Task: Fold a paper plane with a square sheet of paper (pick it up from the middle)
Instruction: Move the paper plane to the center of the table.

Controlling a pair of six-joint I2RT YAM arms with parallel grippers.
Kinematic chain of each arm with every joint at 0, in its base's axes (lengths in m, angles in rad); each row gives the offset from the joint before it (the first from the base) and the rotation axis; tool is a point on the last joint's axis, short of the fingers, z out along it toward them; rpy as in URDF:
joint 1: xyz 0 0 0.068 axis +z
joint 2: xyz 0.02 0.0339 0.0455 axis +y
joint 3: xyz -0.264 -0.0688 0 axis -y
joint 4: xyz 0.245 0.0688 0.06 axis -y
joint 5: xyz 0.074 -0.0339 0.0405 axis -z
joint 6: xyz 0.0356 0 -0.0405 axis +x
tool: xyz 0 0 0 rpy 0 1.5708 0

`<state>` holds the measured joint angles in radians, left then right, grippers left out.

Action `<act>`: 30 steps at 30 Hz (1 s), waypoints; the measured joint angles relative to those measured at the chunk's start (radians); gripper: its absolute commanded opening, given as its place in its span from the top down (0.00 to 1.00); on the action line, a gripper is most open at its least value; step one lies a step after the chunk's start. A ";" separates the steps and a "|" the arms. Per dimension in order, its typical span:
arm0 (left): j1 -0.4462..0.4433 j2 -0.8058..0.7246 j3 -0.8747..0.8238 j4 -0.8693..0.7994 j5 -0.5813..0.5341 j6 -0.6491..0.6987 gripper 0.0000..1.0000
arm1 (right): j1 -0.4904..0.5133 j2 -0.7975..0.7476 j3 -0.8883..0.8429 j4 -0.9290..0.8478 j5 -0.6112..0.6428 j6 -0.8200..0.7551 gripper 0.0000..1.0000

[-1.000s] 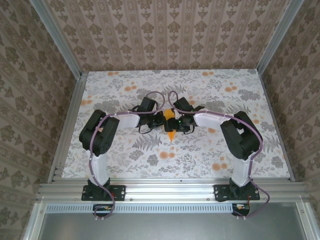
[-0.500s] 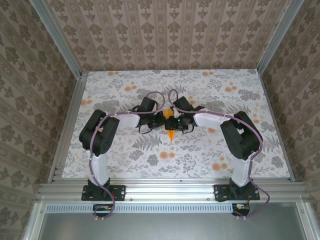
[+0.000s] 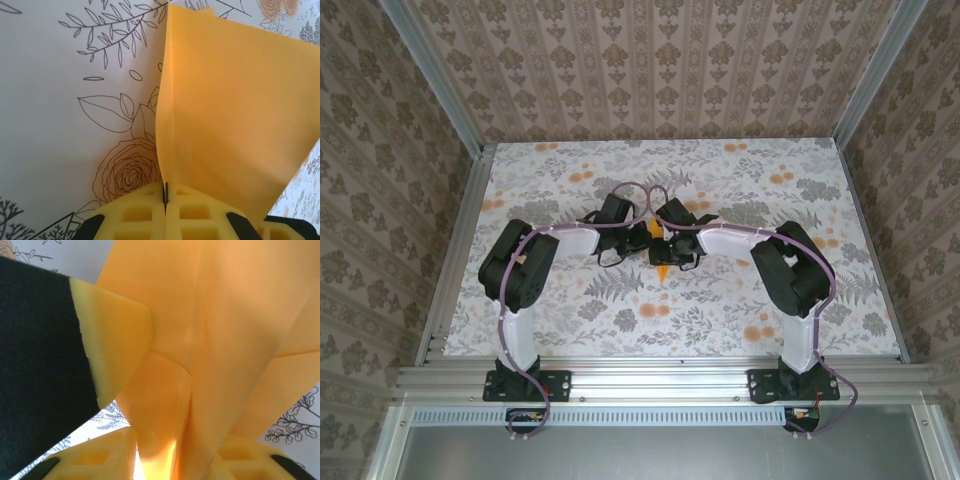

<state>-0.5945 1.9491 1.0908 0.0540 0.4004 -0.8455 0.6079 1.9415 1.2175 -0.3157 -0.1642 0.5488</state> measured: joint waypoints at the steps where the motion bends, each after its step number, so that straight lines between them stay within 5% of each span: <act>1: 0.000 0.000 0.000 0.000 0.000 0.000 0.96 | 0.002 0.001 0.001 -0.001 0.007 0.005 0.75; 16: 0.002 0.000 0.000 -0.001 0.000 0.008 0.96 | -0.007 -0.028 -0.035 0.026 -0.008 0.044 0.59; 30: 0.014 0.000 0.000 0.000 0.013 0.038 0.95 | -0.026 -0.037 -0.050 0.043 -0.029 0.075 0.75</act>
<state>-0.5800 1.9491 1.0908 0.0536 0.4133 -0.8074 0.5823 1.9049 1.1671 -0.2729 -0.1936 0.6239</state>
